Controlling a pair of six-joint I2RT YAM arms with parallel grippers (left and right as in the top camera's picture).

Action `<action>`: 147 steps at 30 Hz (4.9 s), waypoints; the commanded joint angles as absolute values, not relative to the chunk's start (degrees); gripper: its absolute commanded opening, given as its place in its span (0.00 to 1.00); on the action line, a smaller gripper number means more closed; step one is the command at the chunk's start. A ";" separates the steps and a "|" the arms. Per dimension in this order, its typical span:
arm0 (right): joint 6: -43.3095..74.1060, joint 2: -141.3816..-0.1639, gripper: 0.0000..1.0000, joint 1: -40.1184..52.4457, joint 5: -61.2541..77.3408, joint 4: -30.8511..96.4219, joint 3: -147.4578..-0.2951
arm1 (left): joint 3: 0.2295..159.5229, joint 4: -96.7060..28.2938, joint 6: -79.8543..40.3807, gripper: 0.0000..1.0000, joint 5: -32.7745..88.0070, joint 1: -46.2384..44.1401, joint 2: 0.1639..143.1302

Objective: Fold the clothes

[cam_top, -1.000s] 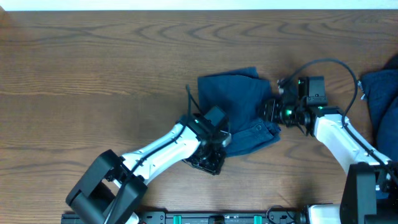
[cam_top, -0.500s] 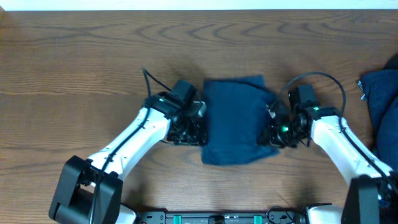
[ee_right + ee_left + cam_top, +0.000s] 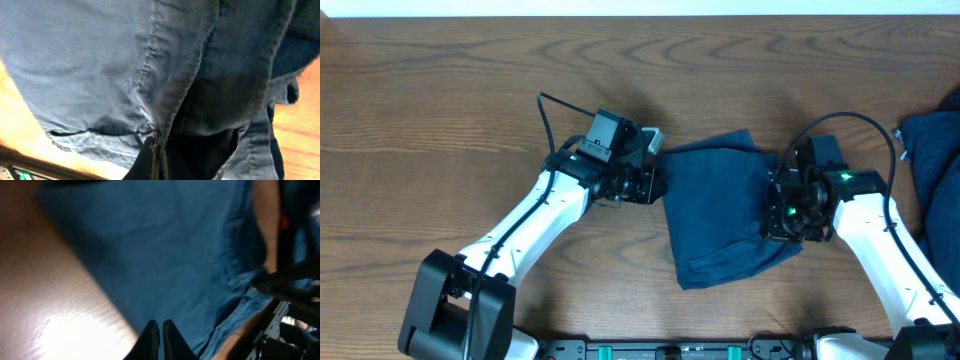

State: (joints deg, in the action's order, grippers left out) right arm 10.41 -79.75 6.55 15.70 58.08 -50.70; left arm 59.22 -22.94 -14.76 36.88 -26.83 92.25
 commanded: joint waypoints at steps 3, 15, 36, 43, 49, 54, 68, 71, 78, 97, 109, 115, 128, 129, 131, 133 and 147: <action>13.52 -79.53 0.01 6.81 10.68 59.70 -49.36 | 60.07 -17.54 -13.54 0.06 39.22 -30.11 95.66; 17.19 -79.53 0.02 6.81 3.53 60.75 -48.47 | 60.07 -11.05 -13.58 0.06 29.39 -31.64 109.51; 16.23 -74.48 0.53 5.85 7.51 60.18 -51.16 | 60.29 -13.65 -14.20 0.10 46.15 -19.57 99.70; 20.73 -66.94 0.53 5.85 6.50 62.92 -56.25 | 60.29 -12.95 -13.10 0.13 45.04 -27.42 98.59; 30.33 -67.66 0.01 6.04 8.40 62.39 -53.98 | 60.25 -11.88 -13.08 0.13 30.94 -34.44 99.70; 32.80 -71.26 0.01 6.07 11.60 58.04 -46.85 | 60.25 -7.49 -12.91 0.13 30.81 -36.53 104.07; 41.93 -80.64 0.01 4.19 -7.38 52.18 -38.09 | 60.58 -9.52 -12.67 0.10 30.87 -33.87 108.33; 41.91 -82.00 0.01 4.19 -6.39 50.92 -37.69 | 61.54 -12.29 -12.43 0.11 31.97 -33.12 105.21; 41.06 -83.72 0.01 4.19 -6.61 50.92 -37.69 | 61.80 -8.19 -14.52 0.11 40.49 -35.66 100.38; 40.40 -83.70 0.03 4.16 -5.76 51.16 -37.69 | 61.80 -6.20 -15.59 0.09 25.96 -38.13 117.58; 11.60 -77.97 0.20 4.14 15.64 49.19 -43.20 | 62.02 -12.27 -14.90 0.07 26.09 -16.84 110.50; 13.52 -76.25 0.18 4.38 26.65 41.76 -43.75 | 62.02 -14.79 -14.61 0.08 34.61 -11.25 101.03; 27.29 -94.04 0.01 10.55 19.03 20.64 -39.64 | 62.02 -29.12 -12.03 0.17 38.11 -12.62 82.32; 28.80 -96.31 0.01 11.55 21.06 17.89 -39.68 | 62.02 -30.09 -12.03 0.17 38.15 -12.62 81.69; 32.67 -100.18 0.01 13.78 27.16 12.14 -40.40 | 62.02 -32.56 -12.01 0.17 38.15 -12.62 80.68; 36.36 -102.89 0.01 16.34 31.07 7.20 -41.69 | 62.02 -34.37 -11.97 0.17 38.13 -12.62 80.34; 29.98 -92.62 0.03 15.55 30.11 15.31 -49.52 | 61.21 -35.64 -11.14 0.23 37.91 -24.86 81.14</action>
